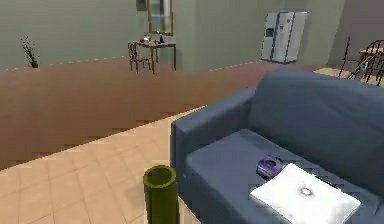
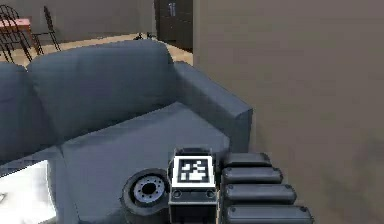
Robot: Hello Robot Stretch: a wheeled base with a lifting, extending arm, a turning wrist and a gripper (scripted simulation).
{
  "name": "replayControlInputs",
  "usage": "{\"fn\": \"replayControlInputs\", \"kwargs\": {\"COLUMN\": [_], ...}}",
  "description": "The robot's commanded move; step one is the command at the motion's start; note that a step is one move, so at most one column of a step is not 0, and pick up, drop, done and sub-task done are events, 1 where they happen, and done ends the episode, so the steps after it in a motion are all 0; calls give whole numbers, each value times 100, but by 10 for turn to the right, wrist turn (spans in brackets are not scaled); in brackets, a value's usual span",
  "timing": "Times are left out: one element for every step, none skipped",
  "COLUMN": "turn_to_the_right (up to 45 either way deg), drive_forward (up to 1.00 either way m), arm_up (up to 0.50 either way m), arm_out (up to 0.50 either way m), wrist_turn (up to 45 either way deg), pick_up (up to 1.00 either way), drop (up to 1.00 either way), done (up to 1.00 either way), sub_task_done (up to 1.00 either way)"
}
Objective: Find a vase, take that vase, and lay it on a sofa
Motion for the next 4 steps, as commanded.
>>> {"fn": "replayControlInputs", "kwargs": {"turn_to_the_right": [-450, -180, 450, 450], "drive_forward": [0, 0, 0, 0], "arm_up": [0, 0, 0, 0], "arm_out": [0, 0, 0, 0], "wrist_turn": [0, 0, 0, 0], "pick_up": [0, 0, 0, 0], "drop": [0, 0, 0, 0], "done": [0, 0, 0, 0], "sub_task_done": [0, 0, 0, 0]}}
